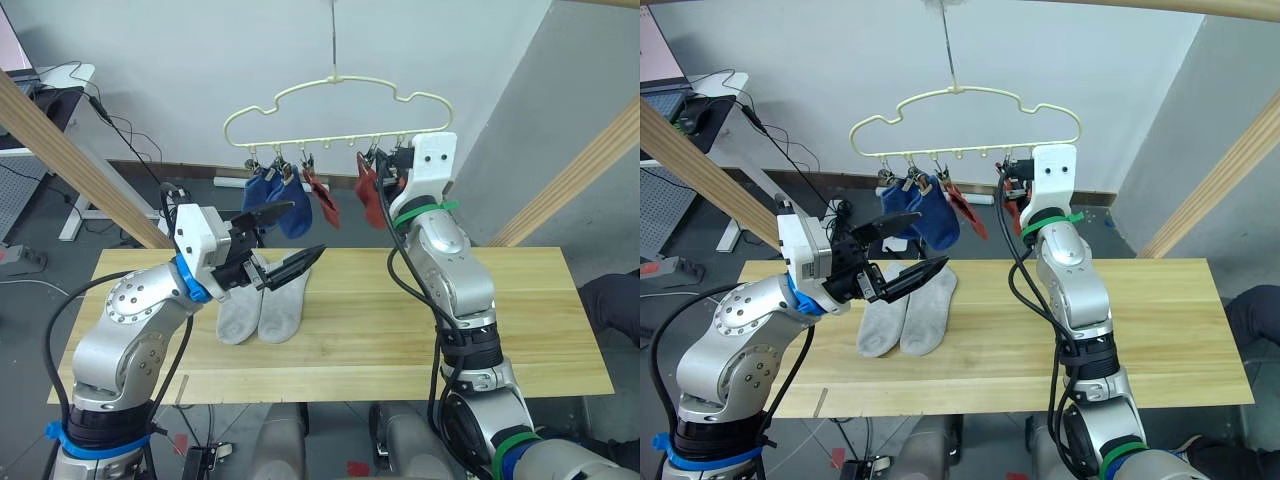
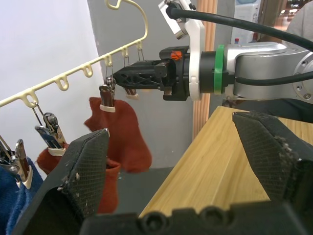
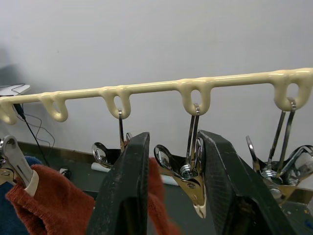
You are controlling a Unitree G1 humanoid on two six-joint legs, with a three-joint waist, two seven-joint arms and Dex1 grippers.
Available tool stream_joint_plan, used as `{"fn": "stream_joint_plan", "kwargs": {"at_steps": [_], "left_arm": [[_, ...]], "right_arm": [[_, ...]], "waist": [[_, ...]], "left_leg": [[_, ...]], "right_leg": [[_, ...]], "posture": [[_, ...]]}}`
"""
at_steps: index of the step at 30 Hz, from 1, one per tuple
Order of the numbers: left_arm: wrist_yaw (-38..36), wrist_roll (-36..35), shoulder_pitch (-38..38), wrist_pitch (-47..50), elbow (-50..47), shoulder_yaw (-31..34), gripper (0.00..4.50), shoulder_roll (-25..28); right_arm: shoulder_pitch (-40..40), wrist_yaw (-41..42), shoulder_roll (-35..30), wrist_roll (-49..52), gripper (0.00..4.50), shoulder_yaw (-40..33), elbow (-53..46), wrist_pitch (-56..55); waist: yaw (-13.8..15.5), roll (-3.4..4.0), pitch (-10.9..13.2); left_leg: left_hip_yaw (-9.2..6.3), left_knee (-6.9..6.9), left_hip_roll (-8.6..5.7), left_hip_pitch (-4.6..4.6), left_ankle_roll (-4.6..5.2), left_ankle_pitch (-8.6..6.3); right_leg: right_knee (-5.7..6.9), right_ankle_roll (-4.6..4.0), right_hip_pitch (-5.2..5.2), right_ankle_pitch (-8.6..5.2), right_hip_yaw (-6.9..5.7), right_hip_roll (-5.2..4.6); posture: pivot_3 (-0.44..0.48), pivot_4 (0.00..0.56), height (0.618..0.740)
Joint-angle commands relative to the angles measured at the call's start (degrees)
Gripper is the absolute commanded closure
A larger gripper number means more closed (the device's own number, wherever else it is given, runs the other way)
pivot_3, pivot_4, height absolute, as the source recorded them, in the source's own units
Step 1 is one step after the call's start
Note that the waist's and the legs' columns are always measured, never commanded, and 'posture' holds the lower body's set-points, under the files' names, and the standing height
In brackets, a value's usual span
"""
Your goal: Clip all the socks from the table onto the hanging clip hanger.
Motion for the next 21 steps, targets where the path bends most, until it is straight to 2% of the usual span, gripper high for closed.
{"fn": "stream_joint_plan", "kwargs": {"at_steps": [1, 6, 12, 14, 21], "left_arm": [[-0.4, 0.2, 0.5, -1.3, -1.9, 0.2, 0.00, 0.6], [-0.3, 0.3, 0.5, -1.3, -2.0, 0.0, 0.00, 0.6], [-0.2, 0.5, 1.3, -1.5, -2.8, -0.1, 0.00, 0.6], [-0.1, 0.5, 1.5, -1.5, -3.1, -0.2, 0.00, 0.5], [-0.2, 1.0, 1.8, -1.3, -2.4, -0.7, 0.00, 0.9]], "right_arm": [[-1.3, 0.1, 0.3, 0.4, 2.92, -0.3, -1.1, -0.9], [-1.7, 0.1, 0.4, 0.7, 2.92, -0.6, -0.6, -1.2], [-2.0, -0.3, 0.6, 0.7, 4.19, -1.0, -0.3, -1.2], [-2.0, -0.3, 0.6, 0.7, 4.49, -1.0, -0.2, -1.2], [-1.6, 1.1, -0.9, 0.6, 4.49, -1.1, -0.7, -0.7]], "waist": [[0.0, 0.00, 0.0], [0.1, 0.00, 0.0], [0.2, 0.00, 0.0], [0.2, 0.00, 0.0], [0.2, 0.00, 0.0]], "left_leg": [[0.00, 0.00, 0.00, 0.00, 0.00, 0.00], [0.00, 0.00, 0.00, 0.00, 0.00, 0.02], [-0.01, 0.00, 0.00, 0.01, 0.00, 0.03], [0.00, 0.00, 0.00, 0.01, 0.00, 0.03], [-0.01, 0.00, 0.00, 0.02, 0.01, 0.05]], "right_leg": [[0.00, 0.00, 0.00, 0.00, 0.00, 0.00], [0.07, 0.00, -0.03, 0.00, 0.01, 0.00], [0.10, 0.00, -0.04, 0.00, 0.00, 0.00], [0.10, 0.00, -0.04, 0.00, 0.01, 0.00], [0.14, 0.00, -0.04, 0.00, 0.01, 0.00]], "posture": [[0.131, 0.291, 0.740], [0.133, 0.291, 0.740], [0.134, 0.293, 0.740], [0.133, 0.294, 0.740], [0.130, 0.294, 0.740]]}}
